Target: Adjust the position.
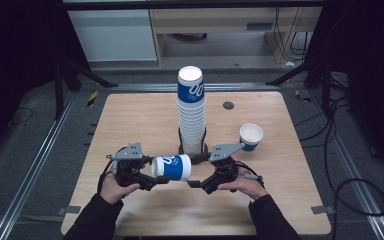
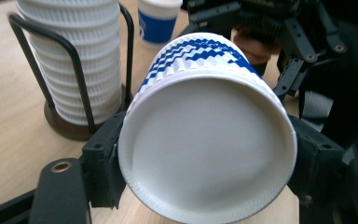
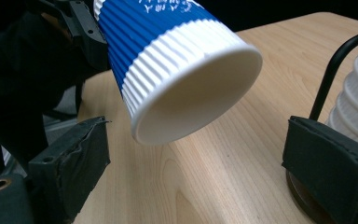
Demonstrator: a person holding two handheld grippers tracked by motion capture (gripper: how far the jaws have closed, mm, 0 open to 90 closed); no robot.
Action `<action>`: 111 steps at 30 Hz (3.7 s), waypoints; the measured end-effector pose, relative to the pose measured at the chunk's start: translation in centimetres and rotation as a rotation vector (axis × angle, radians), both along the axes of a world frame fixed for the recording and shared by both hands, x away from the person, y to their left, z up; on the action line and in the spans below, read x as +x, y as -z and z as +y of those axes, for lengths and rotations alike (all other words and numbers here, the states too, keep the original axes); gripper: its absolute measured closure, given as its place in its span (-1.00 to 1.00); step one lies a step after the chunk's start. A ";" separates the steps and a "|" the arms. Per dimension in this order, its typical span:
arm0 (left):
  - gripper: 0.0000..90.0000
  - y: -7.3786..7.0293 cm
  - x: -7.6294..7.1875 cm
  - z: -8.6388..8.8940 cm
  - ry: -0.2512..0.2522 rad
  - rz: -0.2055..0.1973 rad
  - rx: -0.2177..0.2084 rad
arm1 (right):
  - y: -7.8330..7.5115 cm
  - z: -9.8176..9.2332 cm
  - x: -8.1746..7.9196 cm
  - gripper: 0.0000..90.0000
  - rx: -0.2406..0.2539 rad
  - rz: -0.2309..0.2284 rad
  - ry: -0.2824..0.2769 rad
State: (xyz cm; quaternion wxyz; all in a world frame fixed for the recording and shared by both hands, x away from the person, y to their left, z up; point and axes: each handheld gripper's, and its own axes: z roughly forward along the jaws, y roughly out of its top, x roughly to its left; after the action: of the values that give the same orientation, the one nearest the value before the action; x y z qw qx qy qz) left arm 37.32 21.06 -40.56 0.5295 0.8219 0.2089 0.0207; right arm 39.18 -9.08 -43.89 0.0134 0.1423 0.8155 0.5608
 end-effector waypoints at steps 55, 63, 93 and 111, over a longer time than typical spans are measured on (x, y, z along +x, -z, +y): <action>-0.58 -0.6 -0.5 -0.3 0.089 0.021 -0.001 | -0.3 -0.4 -0.6 -0.64 0.052 -0.003 -0.111; -0.62 0.1 -0.3 -0.8 0.121 0.048 0.148 | 0.1 0.0 -0.7 -0.65 -0.017 -0.015 -0.118; -0.41 1.0 -0.1 -1.0 0.152 0.054 0.187 | 0.4 0.9 -0.8 -0.79 -0.037 0.001 -0.121; -0.41 0.1 -0.5 -0.5 0.111 -0.027 0.002 | -0.8 -0.2 -0.4 -0.81 0.122 0.040 -0.078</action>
State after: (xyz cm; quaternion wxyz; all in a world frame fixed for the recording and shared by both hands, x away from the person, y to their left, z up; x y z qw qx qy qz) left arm 36.83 20.57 -40.68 0.5316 0.8325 0.1558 0.0024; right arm 38.82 -9.32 -43.11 -0.0333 0.1223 0.7847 0.6068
